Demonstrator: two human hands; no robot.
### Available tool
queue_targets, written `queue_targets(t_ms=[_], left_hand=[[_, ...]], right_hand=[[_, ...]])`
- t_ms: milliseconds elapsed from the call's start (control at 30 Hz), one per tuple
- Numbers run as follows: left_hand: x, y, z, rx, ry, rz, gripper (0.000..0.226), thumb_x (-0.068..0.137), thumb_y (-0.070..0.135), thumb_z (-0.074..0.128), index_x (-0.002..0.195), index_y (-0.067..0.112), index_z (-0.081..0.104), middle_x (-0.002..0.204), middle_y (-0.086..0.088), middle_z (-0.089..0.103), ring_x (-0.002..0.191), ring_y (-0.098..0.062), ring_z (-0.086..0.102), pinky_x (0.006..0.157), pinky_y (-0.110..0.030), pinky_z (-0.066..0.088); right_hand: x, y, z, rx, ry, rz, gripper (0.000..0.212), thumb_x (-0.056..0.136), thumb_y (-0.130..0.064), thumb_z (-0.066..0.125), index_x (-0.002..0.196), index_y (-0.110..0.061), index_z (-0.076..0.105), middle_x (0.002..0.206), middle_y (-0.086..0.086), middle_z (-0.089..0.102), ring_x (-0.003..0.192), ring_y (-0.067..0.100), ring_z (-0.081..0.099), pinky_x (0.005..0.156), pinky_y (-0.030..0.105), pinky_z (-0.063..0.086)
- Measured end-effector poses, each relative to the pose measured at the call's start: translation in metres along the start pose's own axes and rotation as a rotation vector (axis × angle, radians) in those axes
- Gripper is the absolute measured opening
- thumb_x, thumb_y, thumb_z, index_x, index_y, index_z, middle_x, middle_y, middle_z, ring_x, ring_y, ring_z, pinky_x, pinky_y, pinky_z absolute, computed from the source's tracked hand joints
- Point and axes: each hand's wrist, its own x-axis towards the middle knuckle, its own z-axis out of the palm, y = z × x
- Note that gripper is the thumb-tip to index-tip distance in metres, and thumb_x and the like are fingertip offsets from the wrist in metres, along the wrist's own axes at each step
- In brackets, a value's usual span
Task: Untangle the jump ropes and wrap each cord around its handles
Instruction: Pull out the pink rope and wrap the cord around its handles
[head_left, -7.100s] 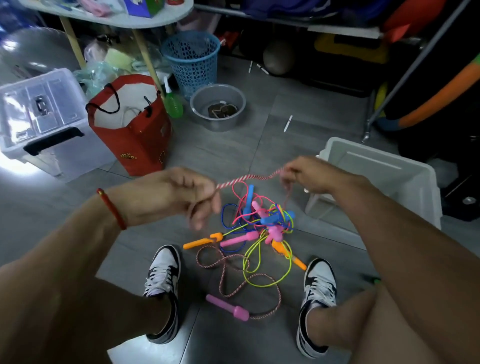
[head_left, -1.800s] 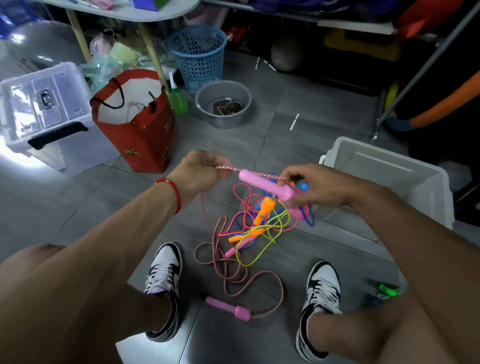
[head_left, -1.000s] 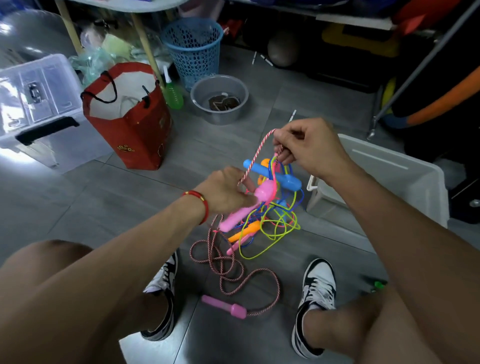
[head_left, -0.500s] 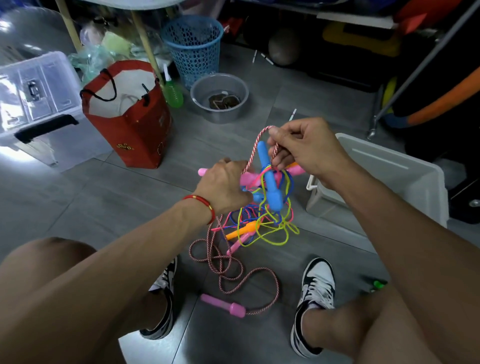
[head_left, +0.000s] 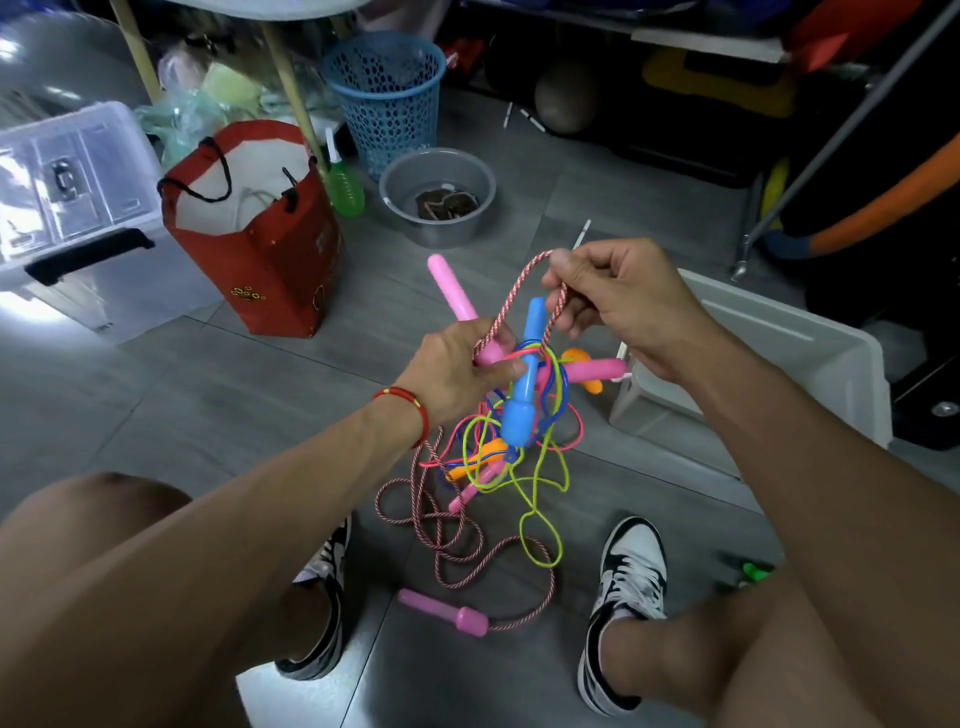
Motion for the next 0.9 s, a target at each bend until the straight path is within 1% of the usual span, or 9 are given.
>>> queue_targets(t_ms=[133, 233, 333, 400, 467, 533, 700, 833, 900], left_hand=[[0.0, 0.001, 0.002, 0.218, 0.034, 0.116, 0.021, 0.093, 0.024, 0.064, 0.109, 0.011, 0.062, 0.088, -0.016, 0.066, 0.08, -0.037, 0.061, 0.071, -0.034, 0.049], [0.003, 0.0, 0.004, 0.284, 0.038, 0.101, 0.023, 0.092, 0.019, 0.058, 0.111, 0.007, 0.055, 0.091, -0.025, 0.063, 0.085, -0.05, 0.058, 0.072, -0.046, 0.049], [0.002, 0.005, 0.0, 0.197, 0.04, 0.107, 0.017, 0.095, 0.015, 0.053, 0.109, 0.007, 0.046, 0.088, -0.026, 0.064, 0.081, -0.049, 0.059, 0.072, -0.05, 0.049], [0.003, 0.009, -0.004, 0.183, 0.034, 0.112, 0.018, 0.097, 0.017, 0.052, 0.103, 0.014, 0.035, 0.086, -0.025, 0.064, 0.076, -0.046, 0.058, 0.069, -0.048, 0.048], [0.004, 0.01, -0.007, 0.178, 0.021, 0.11, 0.018, 0.097, 0.014, 0.049, 0.102, 0.016, 0.031, 0.082, -0.022, 0.062, 0.071, -0.044, 0.055, 0.065, -0.043, 0.044], [0.004, 0.008, -0.009, 0.183, 0.009, 0.102, 0.016, 0.095, 0.009, 0.045, 0.109, 0.008, 0.037, 0.078, -0.018, 0.056, 0.067, -0.04, 0.049, 0.061, -0.037, 0.035], [0.003, 0.005, -0.015, 0.175, 0.015, 0.16, 0.034, 0.087, 0.008, 0.043, 0.12, 0.007, 0.043, 0.077, -0.014, 0.058, 0.07, -0.042, 0.055, 0.063, -0.039, 0.041], [0.002, 0.004, -0.024, 0.116, 0.004, 0.208, 0.047, 0.086, 0.004, 0.047, 0.13, 0.019, 0.04, 0.075, 0.003, 0.07, 0.061, -0.003, 0.06, 0.068, -0.024, 0.047], [0.003, 0.001, -0.021, 0.185, 0.056, 0.221, 0.049, 0.086, 0.009, 0.051, 0.133, 0.016, 0.039, 0.08, -0.005, 0.069, 0.073, -0.026, 0.066, 0.067, -0.033, 0.045]], right_hand=[[-0.001, 0.002, 0.0, 0.027, -0.007, 0.021, 0.027, 0.103, -0.021, 0.055, 0.086, -0.001, 0.065, 0.066, 0.008, 0.066, 0.052, 0.019, 0.061, 0.052, 0.026, 0.054], [0.0, 0.002, 0.005, -0.008, -0.003, 0.044, 0.025, 0.102, -0.022, 0.056, 0.085, -0.004, 0.062, 0.069, 0.008, 0.066, 0.055, 0.017, 0.062, 0.058, 0.033, 0.057], [-0.001, 0.012, 0.014, -0.408, -0.032, 0.0, 0.026, 0.09, -0.04, 0.069, 0.083, -0.019, 0.055, 0.078, 0.001, 0.063, 0.07, 0.016, 0.061, 0.072, 0.046, 0.057], [-0.006, 0.018, 0.023, -0.739, -0.084, -0.058, 0.041, 0.072, -0.065, 0.06, 0.083, -0.027, 0.046, 0.084, -0.006, 0.057, 0.081, 0.02, 0.056, 0.077, 0.044, 0.05], [-0.007, 0.019, 0.026, -0.816, -0.098, -0.057, 0.054, 0.061, -0.069, 0.049, 0.09, -0.024, 0.043, 0.089, -0.005, 0.056, 0.086, 0.026, 0.055, 0.08, 0.046, 0.048], [-0.006, 0.021, 0.022, -0.866, -0.149, -0.039, 0.062, 0.061, -0.07, 0.057, 0.099, -0.024, 0.04, 0.089, -0.006, 0.059, 0.086, 0.027, 0.057, 0.081, 0.045, 0.047], [-0.004, 0.03, 0.01, -0.766, -0.235, 0.017, 0.061, 0.057, -0.062, 0.07, 0.103, -0.034, 0.041, 0.088, -0.005, 0.064, 0.081, 0.024, 0.062, 0.076, 0.045, 0.052], [0.005, 0.038, -0.007, -0.67, -0.3, 0.027, 0.022, 0.076, -0.03, 0.073, 0.093, -0.027, 0.059, 0.08, -0.005, 0.068, 0.077, 0.02, 0.065, 0.079, 0.05, 0.054], [0.006, 0.039, -0.01, -0.64, -0.319, 0.018, 0.014, 0.08, -0.019, 0.07, 0.091, -0.021, 0.063, 0.078, 0.0, 0.069, 0.073, 0.02, 0.064, 0.079, 0.051, 0.054]])
